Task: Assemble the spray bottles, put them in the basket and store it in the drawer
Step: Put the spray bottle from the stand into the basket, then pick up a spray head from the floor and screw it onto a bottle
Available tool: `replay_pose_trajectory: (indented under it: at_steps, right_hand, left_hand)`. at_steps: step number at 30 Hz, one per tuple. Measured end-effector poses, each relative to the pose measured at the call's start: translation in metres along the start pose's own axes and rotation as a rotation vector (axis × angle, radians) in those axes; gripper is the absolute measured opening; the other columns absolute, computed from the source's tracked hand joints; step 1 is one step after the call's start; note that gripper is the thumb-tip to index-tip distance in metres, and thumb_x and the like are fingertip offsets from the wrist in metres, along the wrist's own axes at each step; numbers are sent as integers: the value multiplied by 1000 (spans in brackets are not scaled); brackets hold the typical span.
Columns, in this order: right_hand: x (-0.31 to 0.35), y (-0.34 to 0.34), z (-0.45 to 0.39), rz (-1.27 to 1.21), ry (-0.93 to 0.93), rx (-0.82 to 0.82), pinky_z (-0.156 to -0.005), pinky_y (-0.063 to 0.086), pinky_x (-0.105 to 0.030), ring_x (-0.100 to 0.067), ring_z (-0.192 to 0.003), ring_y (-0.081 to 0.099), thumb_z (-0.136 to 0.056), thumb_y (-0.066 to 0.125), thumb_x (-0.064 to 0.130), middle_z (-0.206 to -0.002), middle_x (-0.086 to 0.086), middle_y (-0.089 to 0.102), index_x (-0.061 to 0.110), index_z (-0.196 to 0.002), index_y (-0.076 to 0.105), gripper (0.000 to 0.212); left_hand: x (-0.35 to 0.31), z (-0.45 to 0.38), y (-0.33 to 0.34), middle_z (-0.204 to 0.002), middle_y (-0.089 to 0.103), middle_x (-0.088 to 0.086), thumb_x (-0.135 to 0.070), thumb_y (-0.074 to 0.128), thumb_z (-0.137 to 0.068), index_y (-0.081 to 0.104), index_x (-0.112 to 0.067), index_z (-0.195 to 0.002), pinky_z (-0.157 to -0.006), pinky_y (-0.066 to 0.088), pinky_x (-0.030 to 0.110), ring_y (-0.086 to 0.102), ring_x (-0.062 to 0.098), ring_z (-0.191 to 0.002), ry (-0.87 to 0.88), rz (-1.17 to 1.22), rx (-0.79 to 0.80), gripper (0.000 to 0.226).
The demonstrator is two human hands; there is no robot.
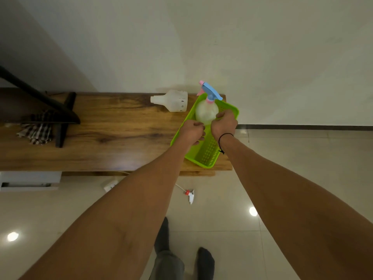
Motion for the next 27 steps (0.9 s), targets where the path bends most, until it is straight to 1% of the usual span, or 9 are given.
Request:
replay_pose_trajectory:
  at_steps: [2, 4, 9, 13, 15, 19, 21, 24, 27]
  right_hand:
    - [-3, -8, 14, 15, -42, 5, -62, 46, -30, -28, -80, 60, -82, 53, -2, -101, -8, 61, 14, -102, 59, 27]
    - [-5, -15, 30, 18, -90, 20, -61, 45, -29, -27, -77, 59, -82, 53, 3, -94, -4, 58, 19, -96, 56, 22]
    - [-15, -34, 72, 29, -197, 70, -73, 58, -38, -30, -85, 65, -85, 59, 10, -91, -5, 63, 16, -100, 60, 16]
    - [-21, -42, 103, 3, -280, 105, -74, 56, -39, -23, -82, 59, -87, 62, 6, -76, 3, 56, 12, -101, 62, 15]
    - [-24, -46, 118, 16, -319, 106, -73, 53, -39, -21, -83, 57, -88, 61, 5, -77, 1, 56, 10, -102, 62, 15]
    - [-33, -49, 143, 63, -382, 97, -70, 47, -34, -12, -76, 55, -88, 60, 5, -73, 4, 57, 10, -102, 63, 14]
    - [-40, -46, 153, 86, -408, 117, -68, 45, -32, -5, -71, 53, -88, 61, 7, -72, 3, 59, 11, -101, 63, 14]
    - [-58, -31, 167, 99, -449, 183, -72, 55, -42, -24, -81, 64, -87, 60, 7, -82, -7, 67, 9, -100, 63, 14]
    - [-83, -4, 177, 166, -445, 220, -73, 57, -46, -27, -83, 65, -87, 58, 8, -86, -7, 68, 12, -101, 62, 15]
  left_hand:
    - [4, 14, -2, -97, 72, 7, -21, 54, -105, 64, -16, -114, -76, 53, 33, 67, 19, -79, 31, 28, -30, 14]
    - [7, 29, -5, -94, 72, 7, -21, 54, -106, 64, -13, -119, -72, 53, 31, 67, 17, -74, 62, 49, -67, 18]
    - [23, 74, -9, -91, 74, 8, -19, 55, -105, 67, -11, -117, -74, 55, 31, 68, 18, -75, 103, 86, -163, 19]
    - [40, 105, -10, -88, 75, 9, -16, 57, -103, 70, -8, -116, -76, 54, 34, 67, 18, -72, 117, 132, -214, 21]
    - [49, 119, -11, -88, 75, 9, -16, 57, -102, 71, -8, -116, -76, 55, 34, 67, 17, -71, 120, 153, -236, 20]
    - [71, 142, -16, -88, 75, 11, -15, 59, -102, 72, -7, -115, -52, 52, 17, 67, 13, -65, 116, 168, -268, 20]
    - [84, 146, -20, -86, 75, 11, -15, 60, -102, 73, -7, -114, -54, 52, 20, 67, 14, -65, 108, 171, -283, 20]
    - [110, 145, -29, -87, 75, 12, -15, 61, -101, 72, -11, -107, -61, 56, 25, 67, 13, -62, 85, 195, -292, 14]
    - [144, 138, -38, -93, 80, 15, -16, 64, -99, 72, -16, -102, -68, 59, 30, 72, 17, -70, 67, 186, -298, 9]
Point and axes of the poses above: each hand's wrist, its own z-axis away from the middle knuckle, its own y-axis out of the palm, x = y × z, the point moved 1 cm from there along -z, towards the middle knuckle
